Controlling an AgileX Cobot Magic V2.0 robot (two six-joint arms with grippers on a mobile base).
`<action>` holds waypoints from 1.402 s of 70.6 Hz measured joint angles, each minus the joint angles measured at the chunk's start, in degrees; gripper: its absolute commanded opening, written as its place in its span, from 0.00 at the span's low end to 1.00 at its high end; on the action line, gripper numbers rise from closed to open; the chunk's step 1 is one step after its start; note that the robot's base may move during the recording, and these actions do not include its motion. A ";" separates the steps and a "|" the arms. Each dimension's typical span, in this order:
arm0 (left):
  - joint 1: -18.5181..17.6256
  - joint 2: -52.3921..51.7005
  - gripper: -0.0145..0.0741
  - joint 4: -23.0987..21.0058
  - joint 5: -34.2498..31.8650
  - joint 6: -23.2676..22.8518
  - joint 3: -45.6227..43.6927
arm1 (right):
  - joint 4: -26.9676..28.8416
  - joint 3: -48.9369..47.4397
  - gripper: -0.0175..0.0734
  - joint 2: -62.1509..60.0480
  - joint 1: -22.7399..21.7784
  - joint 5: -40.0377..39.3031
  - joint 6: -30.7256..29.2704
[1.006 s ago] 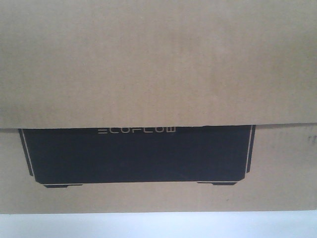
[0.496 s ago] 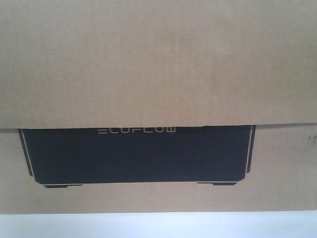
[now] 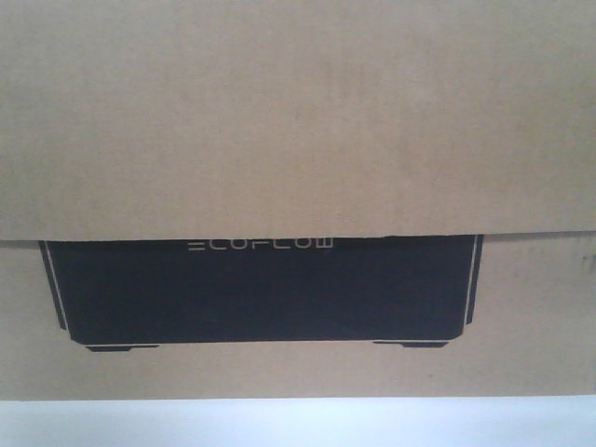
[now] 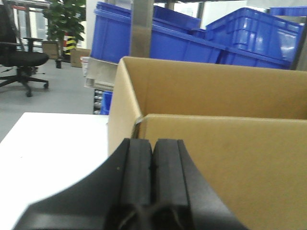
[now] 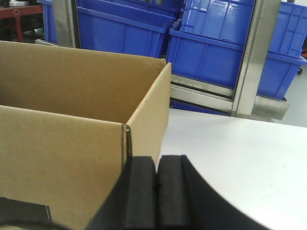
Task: Grab box from left shelf to table start
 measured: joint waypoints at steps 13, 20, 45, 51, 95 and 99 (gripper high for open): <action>7.39 -0.12 0.05 -1.04 -1.60 1.38 6.49 | 0.00 0.00 0.26 0.00 0.00 0.00 0.00; 10.58 -0.12 0.05 -1.92 -5.82 1.68 11.64 | 0.00 0.00 0.26 0.00 0.00 0.00 0.10; 12.18 -0.12 0.05 -2.14 -10.17 1.95 15.04 | 0.00 0.00 0.26 0.00 0.00 0.00 0.10; 12.18 -0.12 0.05 -2.14 -10.17 1.95 15.04 | 0.00 0.00 0.26 0.00 0.00 0.00 0.10; 12.18 -0.12 0.05 -2.14 -10.17 1.95 15.04 | 0.00 0.00 0.26 0.00 0.00 0.00 0.10; 12.18 -0.12 0.05 -2.14 -10.17 1.95 15.04 | 0.00 0.00 0.26 0.00 0.00 0.00 0.10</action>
